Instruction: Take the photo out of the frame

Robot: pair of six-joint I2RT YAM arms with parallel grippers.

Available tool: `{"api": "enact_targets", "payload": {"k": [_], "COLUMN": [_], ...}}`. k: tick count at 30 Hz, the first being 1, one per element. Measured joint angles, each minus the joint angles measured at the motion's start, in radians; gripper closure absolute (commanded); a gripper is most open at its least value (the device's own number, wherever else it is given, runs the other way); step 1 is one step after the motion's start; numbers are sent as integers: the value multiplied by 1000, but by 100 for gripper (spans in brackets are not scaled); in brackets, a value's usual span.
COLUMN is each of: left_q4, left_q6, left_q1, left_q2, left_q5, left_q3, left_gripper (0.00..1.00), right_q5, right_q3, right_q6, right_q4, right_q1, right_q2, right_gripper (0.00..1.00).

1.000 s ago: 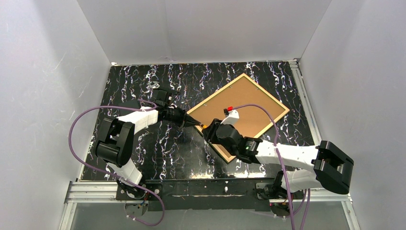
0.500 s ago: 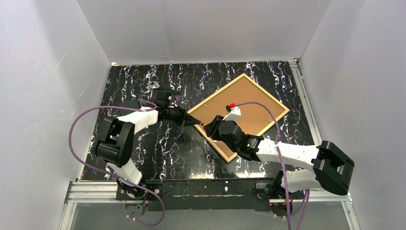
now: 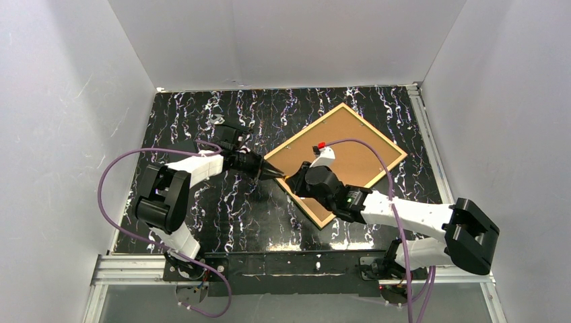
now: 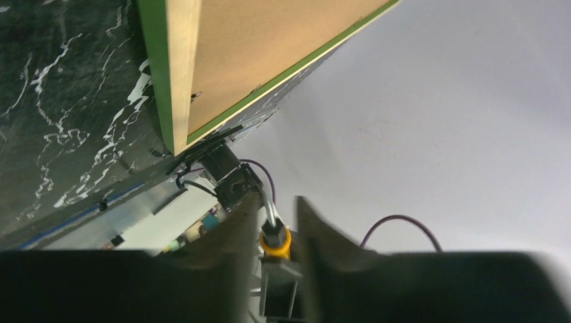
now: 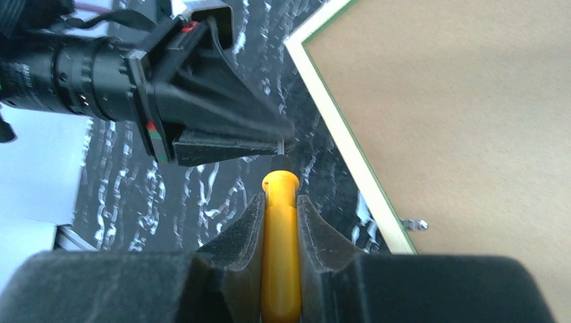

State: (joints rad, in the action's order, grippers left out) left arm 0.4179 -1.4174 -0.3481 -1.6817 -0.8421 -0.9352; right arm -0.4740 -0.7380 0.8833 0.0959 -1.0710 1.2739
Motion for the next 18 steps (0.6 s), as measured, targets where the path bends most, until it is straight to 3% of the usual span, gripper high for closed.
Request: {"api": "enact_targets", "payload": {"k": [3, 9, 14, 18], "left_q4": [49, 28, -17, -127], "left_q6": [-19, 40, 115, 217], "left_q1": [6, 14, 14, 5], "left_q2": [-11, -13, -42, -60], "left_q5": [-12, -11, -7, 41], "left_q3": [6, 0, -41, -72], "left_gripper": [39, 18, 17, 22], "right_q5": [11, 16, 34, 56], "right_q3": [-6, -12, -18, 1], "right_q6": [-1, 3, 4, 3], "right_q4": [-123, -379, -570, -619], "right_q1": [9, 16, 16, 16], "right_q2": [-28, -102, -164, -274], "right_gripper": [99, 99, 99, 99]}}
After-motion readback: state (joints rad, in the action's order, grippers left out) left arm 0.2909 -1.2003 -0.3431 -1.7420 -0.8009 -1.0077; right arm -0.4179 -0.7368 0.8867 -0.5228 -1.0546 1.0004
